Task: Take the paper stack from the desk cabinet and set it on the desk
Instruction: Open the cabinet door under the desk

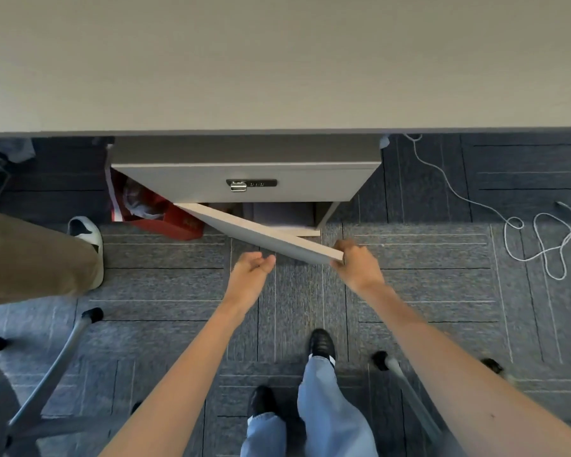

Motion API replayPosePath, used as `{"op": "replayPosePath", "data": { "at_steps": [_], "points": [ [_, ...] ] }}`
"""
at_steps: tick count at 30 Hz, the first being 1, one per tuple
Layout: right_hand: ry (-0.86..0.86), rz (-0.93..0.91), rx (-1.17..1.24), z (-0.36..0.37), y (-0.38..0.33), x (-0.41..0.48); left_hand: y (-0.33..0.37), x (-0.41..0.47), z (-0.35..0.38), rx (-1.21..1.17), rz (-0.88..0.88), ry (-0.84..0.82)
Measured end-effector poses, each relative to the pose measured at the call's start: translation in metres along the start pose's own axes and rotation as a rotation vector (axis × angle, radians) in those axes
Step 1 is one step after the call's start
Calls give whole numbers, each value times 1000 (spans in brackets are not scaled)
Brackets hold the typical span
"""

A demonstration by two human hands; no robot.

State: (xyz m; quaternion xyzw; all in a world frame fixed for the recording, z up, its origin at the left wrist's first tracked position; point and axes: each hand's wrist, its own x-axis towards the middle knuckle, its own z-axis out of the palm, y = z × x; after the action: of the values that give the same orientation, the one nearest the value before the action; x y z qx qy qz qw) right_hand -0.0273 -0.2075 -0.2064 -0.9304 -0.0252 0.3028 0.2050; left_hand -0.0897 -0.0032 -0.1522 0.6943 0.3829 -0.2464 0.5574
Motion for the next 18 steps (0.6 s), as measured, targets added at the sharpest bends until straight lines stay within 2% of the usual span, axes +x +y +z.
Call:
{"op": "replayPosePath", "data": {
  "at_steps": [6,10,14,18],
  "points": [
    [28,-95,-154,27,-14,-36,-30,8,-8,-202,-133,-13],
    [13,-125,-175,55,-25,-65,-50,12,-9,-301,-119,-75],
    [-10,-130,-157,84,-37,-92,-59,15,-4,-308,-45,-86],
    [-54,-160,-155,112,-50,-110,-69,15,-5,-231,-36,-18]
  ]
}}
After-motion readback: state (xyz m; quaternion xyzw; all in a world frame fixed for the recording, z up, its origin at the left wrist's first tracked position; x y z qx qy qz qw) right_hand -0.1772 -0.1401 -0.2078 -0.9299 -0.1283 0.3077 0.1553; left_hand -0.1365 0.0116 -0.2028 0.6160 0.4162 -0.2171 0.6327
